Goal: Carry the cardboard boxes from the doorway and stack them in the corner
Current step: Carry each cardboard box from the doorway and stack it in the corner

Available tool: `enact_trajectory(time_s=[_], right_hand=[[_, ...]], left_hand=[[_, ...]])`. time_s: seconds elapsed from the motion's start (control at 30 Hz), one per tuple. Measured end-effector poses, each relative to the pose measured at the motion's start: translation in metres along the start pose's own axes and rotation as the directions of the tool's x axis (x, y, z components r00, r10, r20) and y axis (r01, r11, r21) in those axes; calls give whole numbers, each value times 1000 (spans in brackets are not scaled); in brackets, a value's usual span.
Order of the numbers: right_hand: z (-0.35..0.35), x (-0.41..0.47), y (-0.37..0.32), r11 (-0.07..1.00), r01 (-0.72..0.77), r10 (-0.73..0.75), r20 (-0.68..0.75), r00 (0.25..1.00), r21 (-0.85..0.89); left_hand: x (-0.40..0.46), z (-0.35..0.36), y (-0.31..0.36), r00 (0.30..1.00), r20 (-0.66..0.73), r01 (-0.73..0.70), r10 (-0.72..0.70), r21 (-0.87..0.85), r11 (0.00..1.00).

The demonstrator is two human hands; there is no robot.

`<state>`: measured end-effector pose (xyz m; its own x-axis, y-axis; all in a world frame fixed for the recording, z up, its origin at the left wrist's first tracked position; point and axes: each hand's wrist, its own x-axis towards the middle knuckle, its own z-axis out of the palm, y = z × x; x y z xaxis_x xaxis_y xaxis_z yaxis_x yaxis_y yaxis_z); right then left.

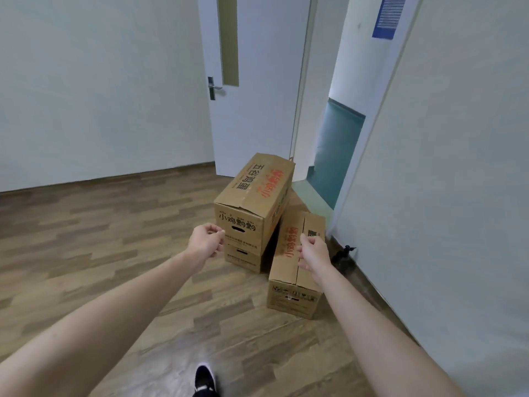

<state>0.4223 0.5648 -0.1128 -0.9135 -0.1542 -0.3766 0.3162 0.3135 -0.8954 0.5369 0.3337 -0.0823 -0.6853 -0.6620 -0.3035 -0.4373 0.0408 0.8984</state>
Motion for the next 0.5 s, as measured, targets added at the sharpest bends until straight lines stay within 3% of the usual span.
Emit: enact_trajectory(time_s=[0.5], right_hand=[[127, 295, -158, 974, -126, 111, -88, 990, -188]], left_hand=[[367, -8, 100, 999, 22, 44, -47, 123, 991]])
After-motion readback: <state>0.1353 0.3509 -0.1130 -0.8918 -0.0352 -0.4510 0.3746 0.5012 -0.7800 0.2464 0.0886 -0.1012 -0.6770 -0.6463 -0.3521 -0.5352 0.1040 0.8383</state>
